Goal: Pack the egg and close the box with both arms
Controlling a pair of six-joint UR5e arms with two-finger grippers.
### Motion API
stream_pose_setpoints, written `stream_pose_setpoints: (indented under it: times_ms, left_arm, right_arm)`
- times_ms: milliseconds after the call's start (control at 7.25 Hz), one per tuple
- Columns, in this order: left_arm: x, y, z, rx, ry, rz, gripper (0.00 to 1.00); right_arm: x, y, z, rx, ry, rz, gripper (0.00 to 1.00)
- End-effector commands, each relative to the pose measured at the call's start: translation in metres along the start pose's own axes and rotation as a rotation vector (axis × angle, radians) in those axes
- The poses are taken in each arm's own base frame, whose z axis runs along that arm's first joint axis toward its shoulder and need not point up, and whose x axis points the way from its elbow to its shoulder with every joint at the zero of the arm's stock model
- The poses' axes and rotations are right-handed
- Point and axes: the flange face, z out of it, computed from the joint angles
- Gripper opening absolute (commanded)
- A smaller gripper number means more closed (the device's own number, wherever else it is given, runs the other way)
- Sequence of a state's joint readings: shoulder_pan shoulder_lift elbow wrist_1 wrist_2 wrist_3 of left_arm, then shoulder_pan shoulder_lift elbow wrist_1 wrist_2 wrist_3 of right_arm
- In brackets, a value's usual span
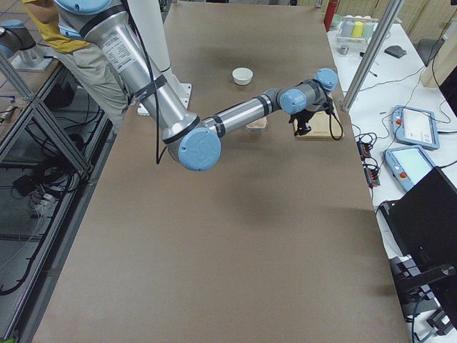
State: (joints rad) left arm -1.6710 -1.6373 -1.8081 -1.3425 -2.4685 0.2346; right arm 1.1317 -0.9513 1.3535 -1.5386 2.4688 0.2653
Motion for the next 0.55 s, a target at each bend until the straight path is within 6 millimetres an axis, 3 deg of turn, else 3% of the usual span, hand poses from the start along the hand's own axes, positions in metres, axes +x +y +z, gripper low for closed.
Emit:
stream_pose_setpoints:
  times_ms: [0, 276, 414]
  left_arm:
    - [-0.012, 0.004, 0.009, -0.018, 0.005, -0.025, 0.97]
    - [-0.022, 0.006, 0.016, -0.031, 0.010, -0.047, 0.97]
    - [-0.031, 0.010, 0.014, -0.025, 0.008, -0.062, 0.97]
  right_arm:
    - [0.115, 0.064, -0.053, 0.072, 0.074, 0.091, 1.00]
    - [0.170, 0.108, -0.096, 0.133, 0.118, 0.137, 1.00]
    - [0.215, 0.145, -0.099, 0.123, 0.134, 0.114, 1.00]
